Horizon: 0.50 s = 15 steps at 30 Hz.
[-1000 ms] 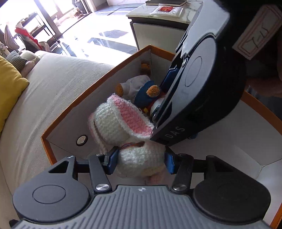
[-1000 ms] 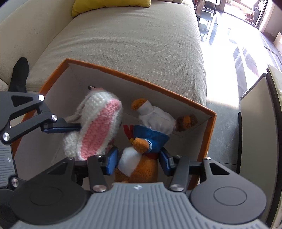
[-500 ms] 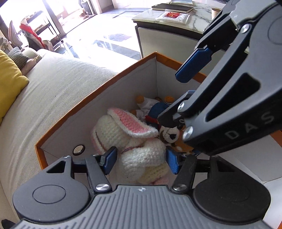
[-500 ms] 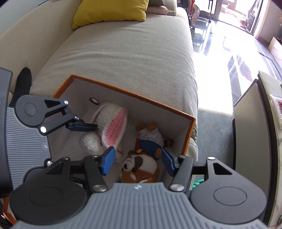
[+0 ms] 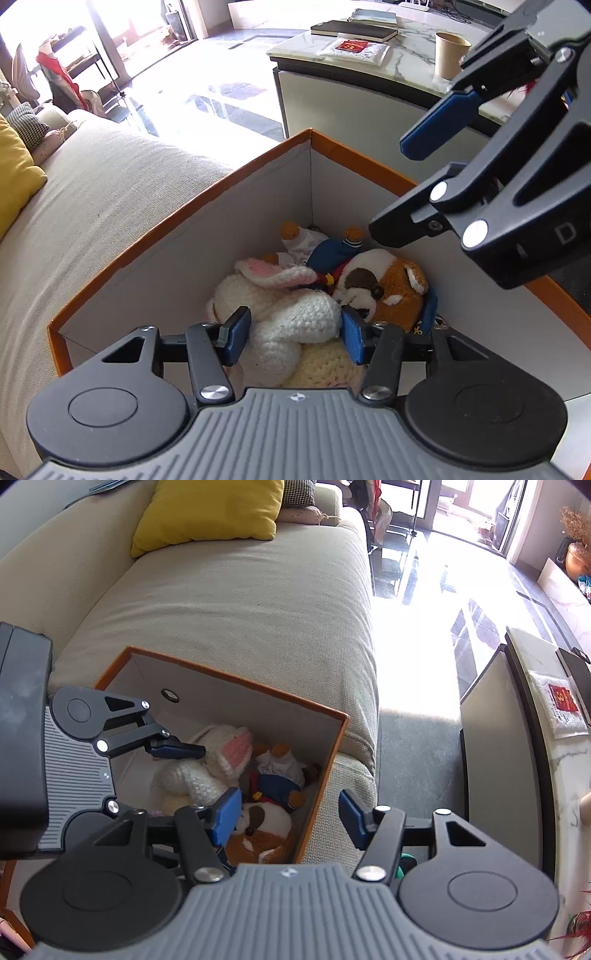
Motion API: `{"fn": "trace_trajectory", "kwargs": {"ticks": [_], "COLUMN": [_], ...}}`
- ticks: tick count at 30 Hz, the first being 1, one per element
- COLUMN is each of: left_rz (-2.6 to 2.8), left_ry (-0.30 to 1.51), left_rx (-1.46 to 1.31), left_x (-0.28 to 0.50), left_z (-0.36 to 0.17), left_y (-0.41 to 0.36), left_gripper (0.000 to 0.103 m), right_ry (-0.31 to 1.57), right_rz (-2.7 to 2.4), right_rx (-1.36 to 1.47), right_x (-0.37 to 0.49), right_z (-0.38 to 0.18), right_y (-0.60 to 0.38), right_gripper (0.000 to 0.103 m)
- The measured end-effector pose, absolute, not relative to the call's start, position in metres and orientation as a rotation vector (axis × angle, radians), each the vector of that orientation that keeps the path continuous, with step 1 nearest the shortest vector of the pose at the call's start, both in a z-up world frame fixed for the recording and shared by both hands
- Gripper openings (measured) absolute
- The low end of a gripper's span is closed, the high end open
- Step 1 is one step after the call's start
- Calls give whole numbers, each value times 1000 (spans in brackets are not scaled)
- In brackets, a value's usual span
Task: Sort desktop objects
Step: 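Carry the bunny and plush dog into the orange box and open both tools, then withdraw both tools from the box back toward the remaining items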
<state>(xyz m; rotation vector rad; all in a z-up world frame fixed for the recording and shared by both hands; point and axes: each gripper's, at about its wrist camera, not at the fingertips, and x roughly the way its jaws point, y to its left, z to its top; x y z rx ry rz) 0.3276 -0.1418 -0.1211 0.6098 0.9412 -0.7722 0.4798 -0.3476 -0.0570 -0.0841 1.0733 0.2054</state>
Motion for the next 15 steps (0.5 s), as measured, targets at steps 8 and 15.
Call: {"fn": "trace_trajectory", "kwargs": {"ticks": [8,15], "left_rz": [-737,-481], "left_ry": [838,805], "left_rx": [529,360], "left_x": [284,241], "left_z": [-68,-43], "left_y": [-114,-83], "left_gripper": [66,68], "right_ry": [1084,1113], "right_rz": [209,233], "right_rx": [-17,30], "right_x": [453,393], "right_z": [-55,-68], "right_y": [-353,-356], "right_gripper": [61,60]}}
